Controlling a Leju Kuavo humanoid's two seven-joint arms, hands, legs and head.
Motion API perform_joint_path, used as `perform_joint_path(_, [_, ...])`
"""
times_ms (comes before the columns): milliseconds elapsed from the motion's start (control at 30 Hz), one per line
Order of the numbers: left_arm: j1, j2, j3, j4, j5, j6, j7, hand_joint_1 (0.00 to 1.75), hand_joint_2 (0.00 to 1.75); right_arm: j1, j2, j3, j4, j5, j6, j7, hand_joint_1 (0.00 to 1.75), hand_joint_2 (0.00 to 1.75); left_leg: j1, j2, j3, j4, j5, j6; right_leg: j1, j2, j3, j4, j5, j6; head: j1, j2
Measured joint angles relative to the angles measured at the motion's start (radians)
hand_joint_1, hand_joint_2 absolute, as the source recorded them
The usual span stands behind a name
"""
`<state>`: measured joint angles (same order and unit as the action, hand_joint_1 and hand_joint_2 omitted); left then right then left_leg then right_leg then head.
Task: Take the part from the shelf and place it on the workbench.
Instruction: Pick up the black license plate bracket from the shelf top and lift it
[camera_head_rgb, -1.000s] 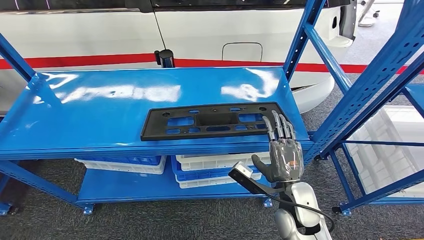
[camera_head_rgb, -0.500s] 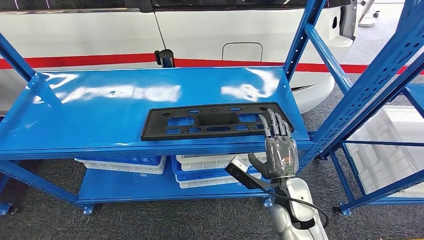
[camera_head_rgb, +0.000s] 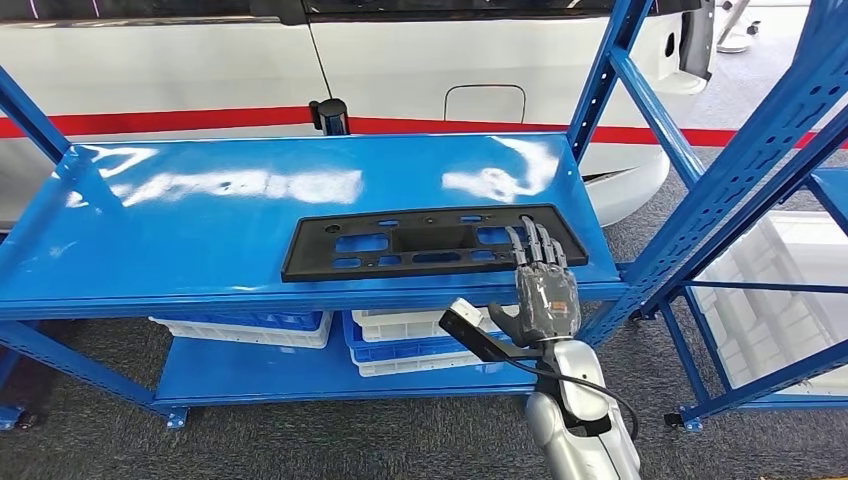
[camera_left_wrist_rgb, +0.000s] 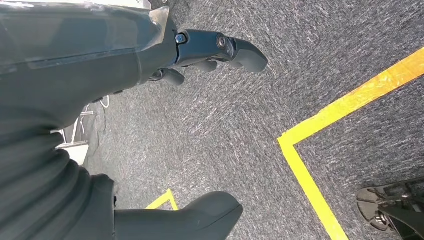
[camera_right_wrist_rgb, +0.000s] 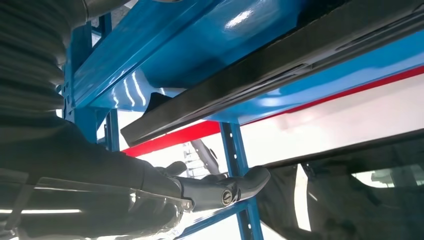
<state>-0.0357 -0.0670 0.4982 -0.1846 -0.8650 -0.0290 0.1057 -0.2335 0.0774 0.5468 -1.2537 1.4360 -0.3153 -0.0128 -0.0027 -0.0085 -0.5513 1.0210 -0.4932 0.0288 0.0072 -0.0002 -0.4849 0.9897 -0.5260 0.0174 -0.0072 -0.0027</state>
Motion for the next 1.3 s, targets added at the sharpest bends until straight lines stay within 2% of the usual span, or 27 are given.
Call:
perform_joint_path(267, [0.0, 0.003, 0.0, 0.0, -0.017, -0.001, 0.0, 0.0, 1.75, -0.058, 0.017, -0.023, 0.075, 0.003, -0.009, 0.023, 0.0, 1.75, 0.0, 0.0, 0.0, 0.0, 0.0, 0.0, 0.0, 0.0, 0.0, 0.0, 0.0, 0.0, 0.0, 0.0])
perform_joint_path(767, [-0.001, 0.003, 0.0, 0.0, -0.035, -0.002, 0.006, 0.0, 1.75, -0.119, 0.07, -0.046, 0.116, 0.02, 0.004, 0.017, 0.0, 1.75, 0.0, 0.0, 0.0, 0.0, 0.0, 0.0, 0.0, 0.0, 0.0, 0.0, 0.0, 0.0, 0.0, 0.0])
perform_joint_path(1067, [-0.003, 0.001, 0.0, 0.0, -0.034, 0.001, 0.013, 0.0, 1.75, -0.185, 0.135, -0.001, 0.219, 0.009, 0.001, 0.0, 0.0, 1.75, 0.0, 0.0, 0.0, 0.0, 0.0, 0.0, 0.0, 0.0, 0.0, 0.0, 0.0, 0.0, 0.0, 0.0])
perform_joint_path(1300, [-0.003, 0.0, 0.001, 0.0, -0.033, 0.0, 0.012, 0.0, 1.75, -0.206, 0.159, 0.029, 0.281, 0.015, 0.0, -0.001, 0.0, 1.75, 0.0, 0.0, 0.0, 0.0, 0.0, 0.0, 0.0, 0.0, 0.0, 0.001, 0.0, 0.0, 0.0, 0.0])
